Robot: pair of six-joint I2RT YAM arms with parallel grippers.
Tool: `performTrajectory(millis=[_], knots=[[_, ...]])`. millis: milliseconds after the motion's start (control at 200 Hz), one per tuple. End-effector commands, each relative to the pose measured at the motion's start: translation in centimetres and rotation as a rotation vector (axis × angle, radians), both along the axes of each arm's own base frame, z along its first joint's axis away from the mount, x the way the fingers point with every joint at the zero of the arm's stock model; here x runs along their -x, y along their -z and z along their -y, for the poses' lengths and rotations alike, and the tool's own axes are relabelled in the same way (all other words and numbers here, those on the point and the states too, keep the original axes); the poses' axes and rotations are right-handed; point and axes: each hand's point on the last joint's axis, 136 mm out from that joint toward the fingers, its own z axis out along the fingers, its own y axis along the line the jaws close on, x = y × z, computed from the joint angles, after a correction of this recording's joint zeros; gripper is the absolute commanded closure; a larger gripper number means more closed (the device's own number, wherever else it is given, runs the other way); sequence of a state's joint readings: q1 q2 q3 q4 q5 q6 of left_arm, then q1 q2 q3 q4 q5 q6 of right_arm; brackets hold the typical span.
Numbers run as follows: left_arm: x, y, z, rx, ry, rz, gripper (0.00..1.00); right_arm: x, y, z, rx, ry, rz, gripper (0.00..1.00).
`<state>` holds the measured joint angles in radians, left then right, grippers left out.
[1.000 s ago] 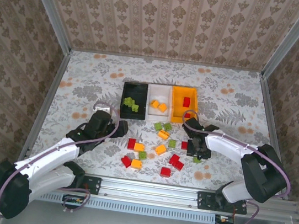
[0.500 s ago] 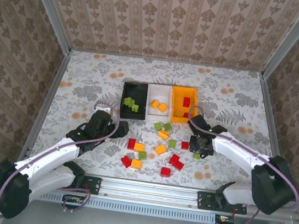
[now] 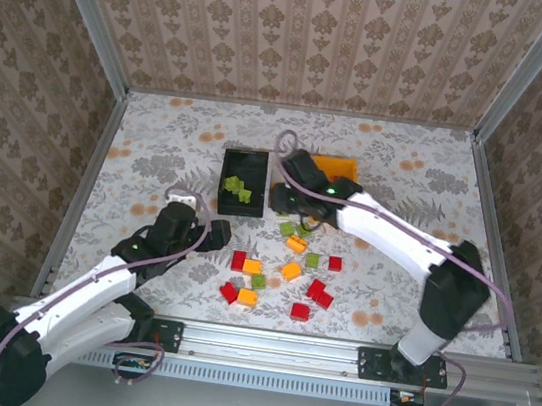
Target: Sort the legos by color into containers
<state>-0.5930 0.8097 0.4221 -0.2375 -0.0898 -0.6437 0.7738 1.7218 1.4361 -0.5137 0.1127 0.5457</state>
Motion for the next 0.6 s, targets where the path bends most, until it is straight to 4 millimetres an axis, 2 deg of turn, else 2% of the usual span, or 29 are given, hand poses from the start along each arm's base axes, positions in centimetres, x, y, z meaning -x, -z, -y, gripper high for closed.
performTrajectory(millis=[0, 75, 175, 275, 370, 435, 480, 530, 595], knots=[[0.3, -0.8, -0.8, -0.009, -0.019, -0.002, 0.0, -2.5, -0.9, -4.5, -0.05, -0.069, 0.045, 0.68], [0.6, -0.9, -0.9, -0.007, -0.014, -0.002, 0.0, -4.5, -0.3, -6.5, -0.045, -0.073, 0.044, 0.68], [0.8, -1.2, -1.1, -0.016, -0.009, 0.001, 0.0, -6.9, 1.0, -8.1, -0.01, -0.058, 0.052, 0.67], [0.9, -1.3, -1.2, -0.018, -0.009, 0.001, 0.0, -8.6, 3.0, -8.2, 0.051, -0.022, 0.026, 0.67], [1.0, -1.4, -1.2, -0.014, -0.007, 0.003, 0.0, -10.0, 4.0, -8.6, 0.07, -0.001, 0.011, 0.64], [1.0, -1.5, -1.1, -0.014, -0.003, 0.008, 0.0, -10.5, 4.1, -9.3, 0.064, -0.012, 0.015, 0.58], [1.0, -1.6, -1.1, -0.012, 0.0, 0.008, 0.0, -10.7, 3.9, -9.9, 0.048, -0.029, 0.021, 0.49], [1.0, -1.7, -1.1, -0.017, 0.004, 0.009, 0.0, -11.1, 3.2, -10.4, 0.034, -0.038, 0.034, 0.4], [0.9, -2.0, -1.0, -0.017, 0.009, 0.015, 0.0, -11.3, 2.0, -10.5, 0.021, -0.038, 0.053, 0.35]])
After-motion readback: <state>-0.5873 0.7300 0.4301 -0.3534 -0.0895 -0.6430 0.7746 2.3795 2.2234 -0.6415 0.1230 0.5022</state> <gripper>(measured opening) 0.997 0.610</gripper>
